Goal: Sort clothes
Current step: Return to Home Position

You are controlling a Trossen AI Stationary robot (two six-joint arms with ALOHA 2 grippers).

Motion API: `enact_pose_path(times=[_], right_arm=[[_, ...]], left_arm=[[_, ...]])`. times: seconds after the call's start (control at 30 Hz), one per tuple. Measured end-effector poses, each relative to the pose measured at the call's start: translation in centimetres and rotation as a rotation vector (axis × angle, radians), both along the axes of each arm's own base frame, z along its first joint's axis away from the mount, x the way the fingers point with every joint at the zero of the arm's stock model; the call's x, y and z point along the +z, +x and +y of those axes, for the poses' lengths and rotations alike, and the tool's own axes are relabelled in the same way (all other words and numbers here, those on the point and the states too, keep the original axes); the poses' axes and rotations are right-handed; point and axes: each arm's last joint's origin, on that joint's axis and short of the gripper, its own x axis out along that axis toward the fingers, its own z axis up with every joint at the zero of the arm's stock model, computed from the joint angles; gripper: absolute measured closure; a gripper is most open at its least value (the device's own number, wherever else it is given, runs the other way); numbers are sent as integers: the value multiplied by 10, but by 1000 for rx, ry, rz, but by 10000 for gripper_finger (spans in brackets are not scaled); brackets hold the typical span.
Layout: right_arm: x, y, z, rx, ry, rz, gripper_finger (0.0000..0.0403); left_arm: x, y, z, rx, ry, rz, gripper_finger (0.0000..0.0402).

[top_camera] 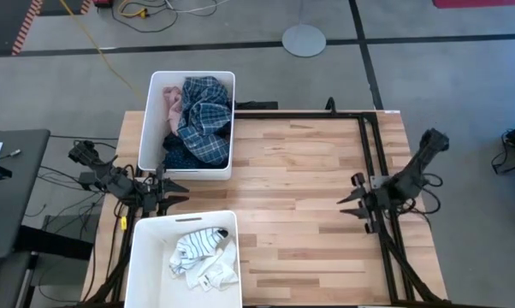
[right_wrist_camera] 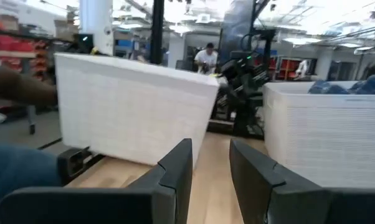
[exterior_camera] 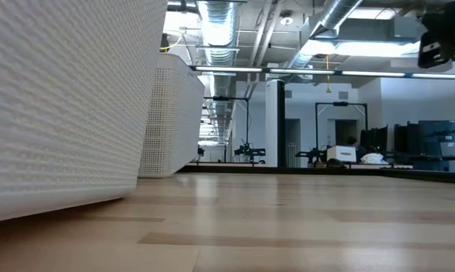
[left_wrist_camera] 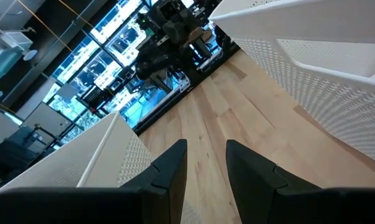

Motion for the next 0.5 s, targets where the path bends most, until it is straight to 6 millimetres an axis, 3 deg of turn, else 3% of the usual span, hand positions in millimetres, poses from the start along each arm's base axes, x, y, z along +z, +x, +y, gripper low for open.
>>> enact_pose_path(times=[0.5], right_arm=[[-3, 6, -24, -192, 85, 14, 280]], left_arm=[[-9, -1, 1, -2, 67, 85, 297]])
